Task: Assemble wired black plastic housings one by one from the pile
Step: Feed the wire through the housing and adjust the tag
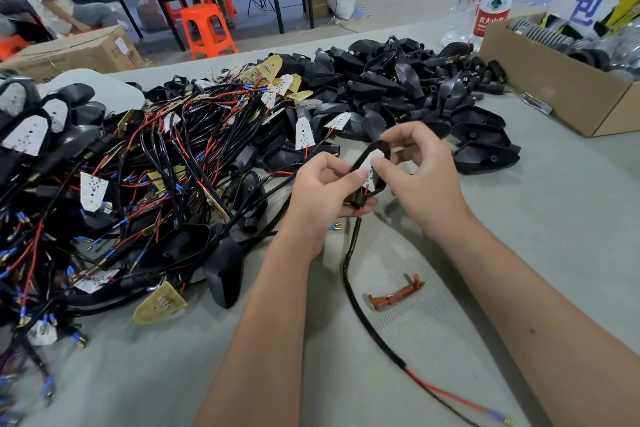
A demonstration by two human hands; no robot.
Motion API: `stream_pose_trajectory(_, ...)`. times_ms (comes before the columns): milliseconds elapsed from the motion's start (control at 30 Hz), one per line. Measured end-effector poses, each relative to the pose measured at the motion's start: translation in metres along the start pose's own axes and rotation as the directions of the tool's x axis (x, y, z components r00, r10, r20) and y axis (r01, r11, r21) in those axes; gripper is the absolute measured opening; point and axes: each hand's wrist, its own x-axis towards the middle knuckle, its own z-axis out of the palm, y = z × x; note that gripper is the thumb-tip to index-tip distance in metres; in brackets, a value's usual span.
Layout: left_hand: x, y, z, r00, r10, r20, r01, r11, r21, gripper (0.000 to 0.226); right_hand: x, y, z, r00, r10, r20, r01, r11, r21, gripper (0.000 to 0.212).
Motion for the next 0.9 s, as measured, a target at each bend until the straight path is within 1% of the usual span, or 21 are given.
stream_pose_trajectory(100,0.0,0.0,0.0,1.0,0.011,0.0,-0.011,0.998,0.059,0.014,0.0,-0.002,0.002,0.997,0.073,0.024,-0.076,0.985,0.152,0.034)
stream_pose_trajectory(267,0.001,0.002,0.0,1.0,-0.007,-0.01,0.008,0.997,0.08,0.008,-0.001,0.0,0.005,0.989,0.105,0.1,-0.128,0.956,0.264,0.036)
stream_pose_trajectory(333,0.004,0.001,-0.003,0.998,0.01,-0.066,-0.005,0.998,0.066,0.004,-0.001,0.0,0.006,0.983,0.137,0.125,-0.171,0.93,0.326,0.031)
stream_pose_trajectory(367,0.005,0.001,-0.005,0.994,0.02,-0.111,-0.016,0.999,0.04,0.001,-0.002,-0.002,0.006,0.978,0.151,0.141,-0.191,0.918,0.347,0.026)
stream_pose_trajectory(433,0.008,0.001,-0.01,0.976,0.027,-0.217,-0.037,0.998,-0.046,0.004,-0.003,-0.006,0.006,0.963,0.164,0.214,-0.231,0.91,0.343,0.016)
stream_pose_trajectory(500,0.01,0.002,-0.015,0.951,0.029,-0.307,-0.076,0.987,-0.144,0.009,-0.007,-0.008,0.006,0.916,0.175,0.36,-0.292,0.908,0.301,0.023)
stream_pose_trajectory(533,0.011,0.003,-0.017,0.938,0.039,-0.346,-0.104,0.979,-0.173,0.012,-0.009,-0.008,0.006,0.881,0.179,0.437,-0.307,0.92,0.244,0.028)
stream_pose_trajectory(567,0.011,0.004,-0.018,0.922,0.056,-0.384,-0.136,0.973,-0.184,0.016,-0.011,-0.008,0.006,0.844,0.176,0.507,-0.292,0.943,0.159,0.031)
stream_pose_trajectory(633,0.011,0.009,-0.02,0.875,0.101,-0.474,-0.201,0.966,-0.166,0.019,-0.011,-0.007,0.004,0.766,0.157,0.623,-0.204,0.979,0.005,0.026)
stream_pose_trajectory(667,0.011,0.012,-0.022,0.846,0.12,-0.52,-0.232,0.96,-0.156,0.019,-0.01,-0.007,0.002,0.737,0.143,0.66,-0.164,0.986,-0.03,0.019)
stream_pose_trajectory(700,0.012,0.014,-0.024,0.817,0.138,-0.56,-0.262,0.954,-0.147,0.019,-0.009,-0.008,0.0,0.724,0.13,0.678,-0.136,0.99,-0.045,0.013)
stream_pose_trajectory(733,0.012,0.016,-0.027,0.791,0.156,-0.591,-0.288,0.948,-0.135,0.019,-0.007,-0.009,-0.002,0.731,0.121,0.672,-0.109,0.992,-0.06,0.011)
stream_pose_trajectory(800,0.013,0.018,-0.031,0.755,0.181,-0.63,-0.318,0.941,-0.112,0.018,-0.003,-0.008,-0.006,0.785,0.109,0.61,-0.048,0.992,-0.116,0.012)
stream_pose_trajectory(900,0.011,0.016,-0.032,0.745,0.187,-0.64,-0.306,0.949,-0.079,0.019,-0.002,-0.004,-0.007,0.89,0.072,0.451,0.053,0.965,-0.259,0.014)
